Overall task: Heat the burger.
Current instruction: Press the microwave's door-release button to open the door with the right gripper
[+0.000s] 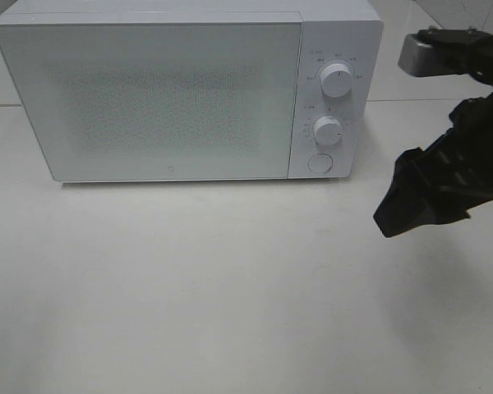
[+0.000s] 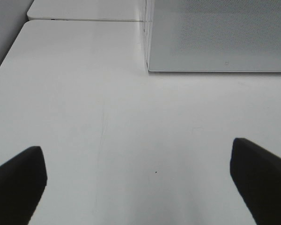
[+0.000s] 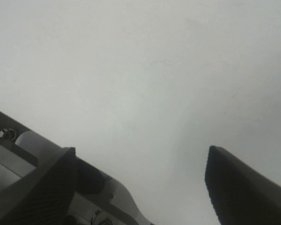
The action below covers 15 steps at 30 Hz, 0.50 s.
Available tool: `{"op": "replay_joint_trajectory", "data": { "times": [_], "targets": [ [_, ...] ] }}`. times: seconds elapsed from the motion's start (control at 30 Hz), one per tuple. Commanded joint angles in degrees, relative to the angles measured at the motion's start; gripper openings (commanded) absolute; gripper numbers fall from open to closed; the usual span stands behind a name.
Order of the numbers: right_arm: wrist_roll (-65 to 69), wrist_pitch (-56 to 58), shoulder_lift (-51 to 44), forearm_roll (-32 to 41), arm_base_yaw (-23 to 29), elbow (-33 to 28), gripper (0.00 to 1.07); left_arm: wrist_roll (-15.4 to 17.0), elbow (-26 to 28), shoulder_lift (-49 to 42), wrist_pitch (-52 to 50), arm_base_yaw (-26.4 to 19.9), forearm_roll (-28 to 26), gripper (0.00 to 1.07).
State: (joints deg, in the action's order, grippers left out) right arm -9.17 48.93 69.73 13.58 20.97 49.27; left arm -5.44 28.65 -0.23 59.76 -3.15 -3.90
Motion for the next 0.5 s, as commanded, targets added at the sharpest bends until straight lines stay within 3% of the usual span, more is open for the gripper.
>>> {"op": "replay_joint_trajectory", "data": {
  "times": [0.03, 0.5],
  "targets": [
    [-0.63, 3.90, -3.72, -1.38, -0.23, 0.23, 0.75, 0.23, -0.17, -1.49, -0.29, 0.17, -0.69, 1.00],
    [5.33, 10.43, -33.23, -10.43, -0.23, 0.11, 0.75, 0.23, -0.17, -1.49, -0.29, 0.17, -0.69, 1.00]
  ]
}}
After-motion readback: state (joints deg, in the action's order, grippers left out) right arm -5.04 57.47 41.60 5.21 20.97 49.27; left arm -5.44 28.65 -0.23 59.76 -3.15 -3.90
